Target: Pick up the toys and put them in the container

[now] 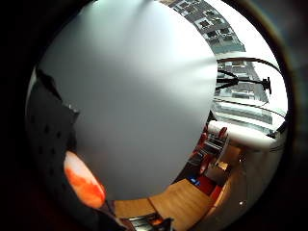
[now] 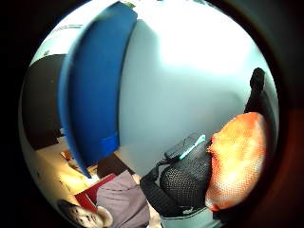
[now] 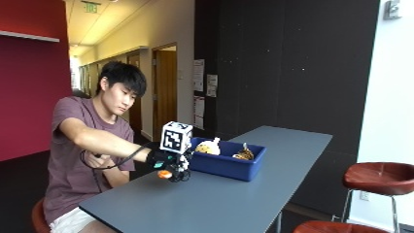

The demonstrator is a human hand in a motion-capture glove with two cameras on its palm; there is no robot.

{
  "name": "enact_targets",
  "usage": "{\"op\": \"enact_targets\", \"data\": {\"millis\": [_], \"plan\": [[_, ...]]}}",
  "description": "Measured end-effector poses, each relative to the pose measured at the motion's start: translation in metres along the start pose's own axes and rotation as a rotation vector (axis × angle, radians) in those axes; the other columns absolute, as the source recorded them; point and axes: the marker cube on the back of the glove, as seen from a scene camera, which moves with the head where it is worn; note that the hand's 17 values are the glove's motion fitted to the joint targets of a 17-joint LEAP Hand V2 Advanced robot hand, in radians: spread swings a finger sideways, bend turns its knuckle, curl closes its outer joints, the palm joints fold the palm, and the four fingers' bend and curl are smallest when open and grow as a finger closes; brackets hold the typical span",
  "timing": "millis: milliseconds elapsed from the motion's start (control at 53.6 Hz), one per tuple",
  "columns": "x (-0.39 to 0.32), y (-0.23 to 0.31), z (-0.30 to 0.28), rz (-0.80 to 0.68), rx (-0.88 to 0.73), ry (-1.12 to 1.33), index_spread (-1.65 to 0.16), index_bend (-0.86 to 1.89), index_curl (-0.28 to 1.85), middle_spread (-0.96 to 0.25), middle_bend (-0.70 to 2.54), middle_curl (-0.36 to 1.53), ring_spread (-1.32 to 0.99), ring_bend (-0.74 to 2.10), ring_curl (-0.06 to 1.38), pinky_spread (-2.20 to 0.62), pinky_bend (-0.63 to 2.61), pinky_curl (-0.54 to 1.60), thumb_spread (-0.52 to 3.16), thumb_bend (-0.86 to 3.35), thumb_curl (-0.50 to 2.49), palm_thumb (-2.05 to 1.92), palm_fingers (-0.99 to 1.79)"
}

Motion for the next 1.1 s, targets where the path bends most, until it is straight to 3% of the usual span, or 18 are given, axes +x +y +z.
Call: {"op": "enact_targets", "data": {"millis": [243,485,541,634,672,840,914,989,1101], "plan": [[-0.020,-0.010,-0.115,0.050,0.161,0.029,-0.32,0.95,0.75,-0.25,1.24,0.81,-0.39,1.34,0.76,-0.40,1.14,0.55,0.97,0.03,0.65,0.33,1.07],[-0.089,-0.043,-0.195,0.046,0.302,0.066,-0.31,0.93,0.87,-0.24,1.25,0.85,-0.38,1.37,0.76,-0.40,1.16,0.57,0.93,0.01,0.73,0.34,1.04],[-0.113,-0.050,-0.201,0.018,0.293,0.041,-0.31,0.92,0.89,-0.24,1.25,0.86,-0.38,1.37,0.76,-0.40,1.16,0.57,0.92,0.00,0.75,0.34,1.04],[-0.162,-0.055,-0.202,-0.253,0.269,0.066,-0.31,0.90,0.93,-0.23,1.25,0.87,-0.38,1.38,0.75,-0.40,1.17,0.57,0.91,-0.01,0.77,0.34,1.04],[-0.177,-0.061,-0.201,-0.294,0.270,0.076,-0.31,0.89,0.95,-0.23,1.25,0.88,-0.38,1.38,0.75,-0.40,1.17,0.57,0.91,-0.01,0.78,0.34,1.04],[-0.244,-0.084,-0.190,-0.211,0.228,0.062,-0.31,0.84,1.01,-0.23,1.22,0.90,-0.37,1.39,0.74,-0.39,1.17,0.57,0.90,-0.01,0.82,0.34,1.00],[-0.257,-0.089,-0.182,-0.306,0.217,0.119,-0.31,0.81,1.04,-0.23,1.21,0.90,-0.36,1.39,0.74,-0.39,1.17,0.57,0.90,-0.01,0.83,0.33,0.99],[-0.276,-0.094,-0.178,-0.242,0.198,0.034,-0.31,0.78,1.06,-0.23,1.20,0.91,-0.36,1.39,0.73,-0.39,1.17,0.57,0.90,-0.01,0.84,0.33,0.98],[-0.268,-0.105,-0.161,-0.223,0.097,0.172,-0.32,0.72,1.09,-0.23,1.16,0.91,-0.35,1.40,0.73,-0.38,1.18,0.57,0.91,-0.01,0.86,0.32,0.93]]}}
